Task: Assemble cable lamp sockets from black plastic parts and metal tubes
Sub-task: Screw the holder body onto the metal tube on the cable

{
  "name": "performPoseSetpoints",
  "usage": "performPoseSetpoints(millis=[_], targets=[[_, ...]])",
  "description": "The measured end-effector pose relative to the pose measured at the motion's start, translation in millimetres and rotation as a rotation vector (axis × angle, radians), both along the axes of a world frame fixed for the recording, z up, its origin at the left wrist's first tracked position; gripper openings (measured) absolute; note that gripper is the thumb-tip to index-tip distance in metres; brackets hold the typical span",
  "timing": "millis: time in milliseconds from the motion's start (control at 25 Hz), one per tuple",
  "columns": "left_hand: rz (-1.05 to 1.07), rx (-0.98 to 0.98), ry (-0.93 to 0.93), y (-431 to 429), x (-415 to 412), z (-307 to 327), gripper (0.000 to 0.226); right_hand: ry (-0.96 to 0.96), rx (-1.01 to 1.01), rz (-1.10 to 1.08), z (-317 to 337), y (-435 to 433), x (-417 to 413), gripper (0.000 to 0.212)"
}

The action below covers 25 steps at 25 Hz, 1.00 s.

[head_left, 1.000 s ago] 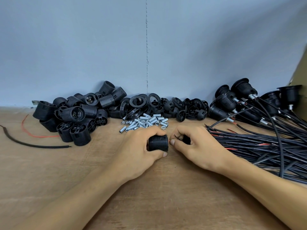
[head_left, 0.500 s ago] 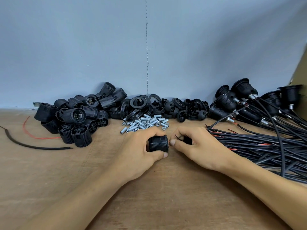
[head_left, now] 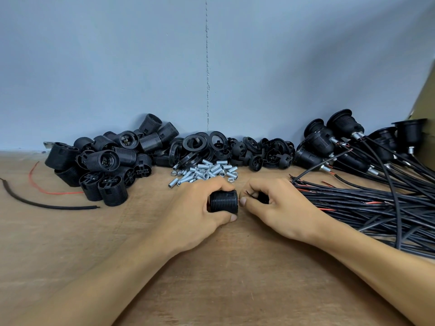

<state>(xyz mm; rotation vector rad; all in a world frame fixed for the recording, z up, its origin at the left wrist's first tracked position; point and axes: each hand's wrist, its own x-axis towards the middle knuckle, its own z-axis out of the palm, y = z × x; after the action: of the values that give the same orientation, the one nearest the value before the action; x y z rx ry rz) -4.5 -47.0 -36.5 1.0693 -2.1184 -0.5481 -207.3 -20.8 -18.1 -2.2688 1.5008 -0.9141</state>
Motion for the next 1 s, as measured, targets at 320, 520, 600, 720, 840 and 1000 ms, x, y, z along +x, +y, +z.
performPoseSetpoints(millis=[320,520,600,720,840,1000], targets=[[0.007,-0.016,-0.011,-1.2,-1.1,-2.1,0.041,-0.026,-0.006,0.0,-1.1,-1.9,-2.8,0.019],[0.009,-0.024,-0.02,-0.6,-0.8,-2.0,0.042,-0.033,0.0,0.002,-1.5,-2.6,-2.4,0.02],[0.014,-0.023,-0.022,0.3,-0.8,-2.1,0.042,-0.037,0.0,0.008,-0.9,-2.3,-2.5,0.021],[0.023,-0.022,-0.023,0.6,-0.7,-3.2,0.041,-0.042,0.007,0.006,-0.9,-1.8,-1.8,0.021],[0.001,0.016,-0.01,-2.0,0.6,-4.7,0.039,-0.058,0.028,-0.002,-0.2,-3.1,-0.9,0.026],[-0.035,0.082,0.057,-6.4,3.0,-6.9,0.044,-0.133,0.087,0.023,0.4,-2.5,-3.0,0.017]])
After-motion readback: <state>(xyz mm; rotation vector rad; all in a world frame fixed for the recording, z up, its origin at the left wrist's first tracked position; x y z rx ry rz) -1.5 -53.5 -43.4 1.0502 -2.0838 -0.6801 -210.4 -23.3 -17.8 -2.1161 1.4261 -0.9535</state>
